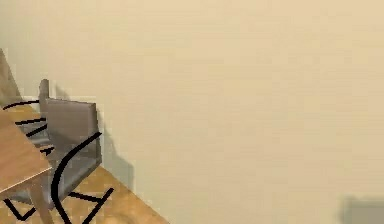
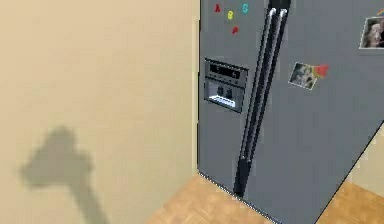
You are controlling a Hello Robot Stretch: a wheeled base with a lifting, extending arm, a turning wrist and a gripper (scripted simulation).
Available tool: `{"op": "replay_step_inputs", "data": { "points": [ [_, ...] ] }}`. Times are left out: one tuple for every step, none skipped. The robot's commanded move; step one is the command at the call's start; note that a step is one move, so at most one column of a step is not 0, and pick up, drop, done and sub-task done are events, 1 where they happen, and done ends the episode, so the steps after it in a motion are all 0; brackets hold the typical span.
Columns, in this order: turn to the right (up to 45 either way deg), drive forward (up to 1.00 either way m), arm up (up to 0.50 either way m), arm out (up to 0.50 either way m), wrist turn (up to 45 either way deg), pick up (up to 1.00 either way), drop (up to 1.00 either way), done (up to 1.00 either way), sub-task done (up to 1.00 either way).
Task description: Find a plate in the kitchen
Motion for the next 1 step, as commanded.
{"op": "replay_step_inputs", "data": {
  "points": [
    [-45.0, 0.0, 0.0, 0.0, 0.0, 0.0, 0.0, 0.0, 0.0]
  ]
}}
